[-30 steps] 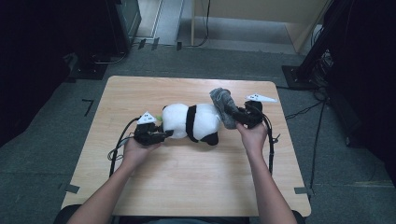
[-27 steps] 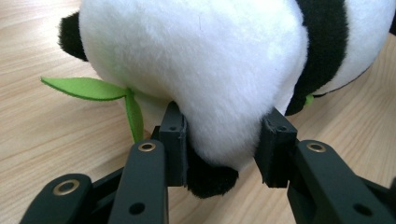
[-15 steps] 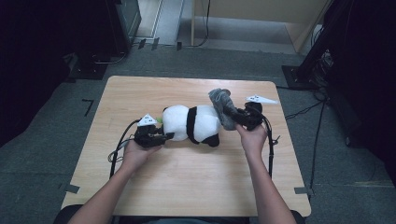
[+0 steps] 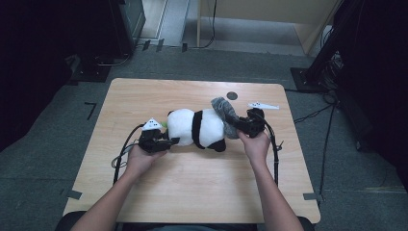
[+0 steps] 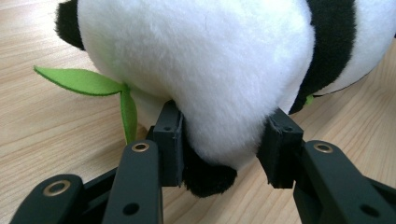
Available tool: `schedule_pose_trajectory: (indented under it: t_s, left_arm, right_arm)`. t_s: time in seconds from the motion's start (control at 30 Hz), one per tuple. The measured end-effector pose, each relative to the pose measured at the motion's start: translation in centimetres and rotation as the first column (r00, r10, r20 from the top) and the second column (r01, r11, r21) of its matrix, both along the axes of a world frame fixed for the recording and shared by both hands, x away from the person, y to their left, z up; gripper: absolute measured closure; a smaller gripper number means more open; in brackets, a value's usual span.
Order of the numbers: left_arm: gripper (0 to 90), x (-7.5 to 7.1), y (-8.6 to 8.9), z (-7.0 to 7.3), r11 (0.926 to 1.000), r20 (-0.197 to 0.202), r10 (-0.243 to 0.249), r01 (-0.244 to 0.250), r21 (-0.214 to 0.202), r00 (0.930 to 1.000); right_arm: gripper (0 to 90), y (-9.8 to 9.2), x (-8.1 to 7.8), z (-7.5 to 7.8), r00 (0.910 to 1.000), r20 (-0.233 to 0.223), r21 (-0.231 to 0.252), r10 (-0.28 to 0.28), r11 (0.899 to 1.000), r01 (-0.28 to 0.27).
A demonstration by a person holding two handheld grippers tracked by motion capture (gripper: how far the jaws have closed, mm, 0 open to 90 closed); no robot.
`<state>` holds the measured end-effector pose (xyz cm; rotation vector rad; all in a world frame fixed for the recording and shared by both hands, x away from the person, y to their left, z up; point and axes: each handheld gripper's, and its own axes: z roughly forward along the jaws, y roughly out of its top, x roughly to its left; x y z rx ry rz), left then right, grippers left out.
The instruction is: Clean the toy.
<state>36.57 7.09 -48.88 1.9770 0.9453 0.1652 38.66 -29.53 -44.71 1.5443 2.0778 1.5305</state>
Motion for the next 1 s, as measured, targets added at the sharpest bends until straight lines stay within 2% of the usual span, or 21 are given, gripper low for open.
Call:
schedule_pose_trajectory:
  t_s: [0.13, 0.33, 0.43, 0.5, 0.6, 0.67, 0.77, 0.9, 1.0]
  left_arm:
    - [57.2, -0.1, -0.1, 0.0, 1.0000, 0.002, 0.001, -0.001, 0.004, 1.0000]
    - [57.1, -0.1, -0.1, 0.0, 1.0000, 0.000, 0.005, -0.005, 0.000, 1.0000]
    - [57.1, -0.1, -0.1, 0.0, 1.0000, -0.002, 0.006, -0.006, -0.003, 1.0000]
    - [57.1, -0.1, -0.1, 0.0, 1.0000, -0.003, 0.007, -0.007, -0.006, 1.0000]
    - [57.1, 0.0, 0.0, 0.0, 0.9999, -0.008, 0.009, -0.009, -0.010, 0.9999]
    - [57.1, 0.0, 0.0, 0.0, 0.9999, -0.009, 0.009, -0.009, -0.011, 0.9999]
    - [57.0, 0.0, 0.0, -0.1, 0.9999, -0.010, 0.008, -0.008, -0.012, 0.9999]
    - [57.0, 0.0, 0.0, -0.1, 0.9999, -0.009, 0.005, -0.006, -0.009, 0.9999]
    - [56.8, 0.0, 0.0, 0.0, 1.0000, -0.008, 0.003, -0.003, -0.005, 1.0000]
  right_arm:
    - [76.3, -0.6, 0.2, -0.5, 0.9996, -0.021, 0.025, 0.021, 0.999, -0.021]
    - [76.8, -0.6, 0.0, -1.4, 0.9991, -0.042, -0.013, 0.002, 1.000, -0.003]
    - [76.9, -0.6, 0.0, -1.8, 0.9988, -0.049, -0.008, -0.006, 1.000, 0.005]
    - [77.3, -0.6, 0.0, -2.3, 0.9975, -0.069, -0.033, -0.014, 0.999, 0.012]
    - [77.4, -0.3, 0.5, -3.9, 0.9879, -0.154, -0.108, -0.017, 0.994, 0.001]
    - [77.4, 0.3, 0.8, -5.1, 0.9782, -0.207, -0.115, -0.009, 0.993, -0.016]
    - [77.5, 0.7, 1.0, -5.8, 0.9744, -0.225, -0.107, -0.011, 0.994, -0.014]
    - [77.1, 0.3, 1.3, -5.6, 0.9698, -0.244, -0.118, -0.005, 0.993, -0.025]
    - [77.1, -0.4, 1.4, -5.2, 0.9711, -0.238, -0.134, -0.020, 0.991, -0.012]
